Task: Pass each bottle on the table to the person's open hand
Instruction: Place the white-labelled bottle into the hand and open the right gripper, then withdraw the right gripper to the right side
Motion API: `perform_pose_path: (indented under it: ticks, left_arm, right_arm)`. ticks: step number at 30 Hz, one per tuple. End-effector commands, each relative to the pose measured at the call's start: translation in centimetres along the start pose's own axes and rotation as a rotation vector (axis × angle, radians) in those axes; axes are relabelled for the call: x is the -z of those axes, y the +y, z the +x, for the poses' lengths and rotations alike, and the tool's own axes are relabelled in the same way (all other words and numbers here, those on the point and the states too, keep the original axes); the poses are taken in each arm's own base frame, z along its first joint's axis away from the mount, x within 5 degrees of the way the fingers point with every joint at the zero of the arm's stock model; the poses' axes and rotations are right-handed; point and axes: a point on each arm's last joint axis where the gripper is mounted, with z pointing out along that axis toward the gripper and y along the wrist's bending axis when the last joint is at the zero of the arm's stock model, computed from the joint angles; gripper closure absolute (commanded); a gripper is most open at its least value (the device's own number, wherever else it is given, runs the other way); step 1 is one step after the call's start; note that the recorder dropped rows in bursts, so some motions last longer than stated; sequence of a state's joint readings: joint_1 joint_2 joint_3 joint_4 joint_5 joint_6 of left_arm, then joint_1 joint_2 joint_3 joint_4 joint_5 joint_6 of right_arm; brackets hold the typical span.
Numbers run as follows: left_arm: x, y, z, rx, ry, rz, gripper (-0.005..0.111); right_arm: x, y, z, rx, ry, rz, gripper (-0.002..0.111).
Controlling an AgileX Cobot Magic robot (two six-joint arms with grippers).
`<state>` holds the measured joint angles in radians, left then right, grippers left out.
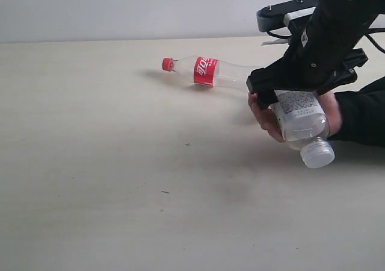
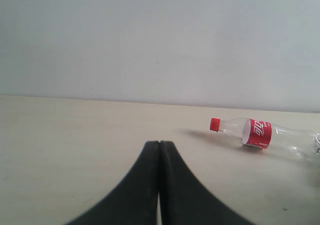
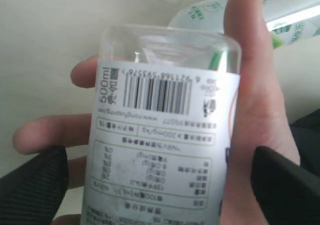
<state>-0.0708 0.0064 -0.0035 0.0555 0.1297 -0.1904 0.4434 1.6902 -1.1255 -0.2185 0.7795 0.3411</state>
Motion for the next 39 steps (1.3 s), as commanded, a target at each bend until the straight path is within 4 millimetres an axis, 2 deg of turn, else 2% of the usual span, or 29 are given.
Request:
perform_pose_path:
  ticks: [1,8,15,16,17,18,19,21,22,24,25,29,33,39]
  left_arm:
    - [0.0,0.0,0.0,0.007,-0.008,0.000,0.107]
    - [0.0,0.0,0.0,0.007,-0.008,0.000,0.107]
    - [0.0,0.0,0.0,0.007,-0.008,0.000,0.107]
    - [0.0,0.0,0.0,0.007,-0.008,0.000,0.107]
    - [0.0,0.0,0.0,0.007,-0.008,0.000,0.107]
    - [0.0,0.0,0.0,0.007,-0.008,0.000,0.107]
    - [0.0,0.0,0.0,0.007,-0.008,0.000,0.107]
    - [0.0,0.0,0.0,0.007,-0.008,0.000,0.107]
    - [0.0,0.0,0.0,0.007,-0.008,0.000,0.107]
    - [0.0,0.0,0.0,0.007,-0.008,0.000,0.107]
    - [0.0,0.0,0.0,0.007,-0.008,0.000,0.107]
    - [0.0,0.0,0.0,0.007,-0.008,0.000,0.107]
    - [0.0,0.0,0.0,0.007,-0.008,0.000,0.107]
    - [0.0,0.0,0.0,0.007,-0.008,0.000,0.107]
  right_arm:
    - [1.9,-0.4,-0.1,0.005,-0.058,-0.001,0.015]
    - [6.8,-1.2,-0.1,-0.012,-0.222,-0.024,0.015]
    - [12.1,-2.2,1.0,-0.039,-0.377,-0.058,0.018]
    - [13.7,-2.4,1.4,-0.060,-0.430,-0.090,0.025]
    - [14.3,-2.4,1.5,-0.068,-0.451,-0.110,0.029]
    - [15.8,-2.3,2.0,-0.070,-0.499,-0.163,0.041]
    - [16.3,-2.2,2.2,-0.072,-0.517,-0.191,0.048]
    - [18.2,-1.8,3.1,-0.035,-0.572,-0.287,0.073]
    - [19.6,-1.3,3.6,0.013,-0.619,-0.370,0.092]
    - [21.2,-0.6,4.4,0.078,-0.674,-0.484,0.108]
    - [21.7,-0.3,4.7,0.103,-0.690,-0.529,0.108]
    - [22.4,0.3,6.0,0.173,-0.730,-0.619,0.108]
    - [20.5,0.0,7.5,0.166,-0.773,-0.586,0.108]
    - [19.5,-0.2,9.5,0.202,-0.770,-0.564,0.108]
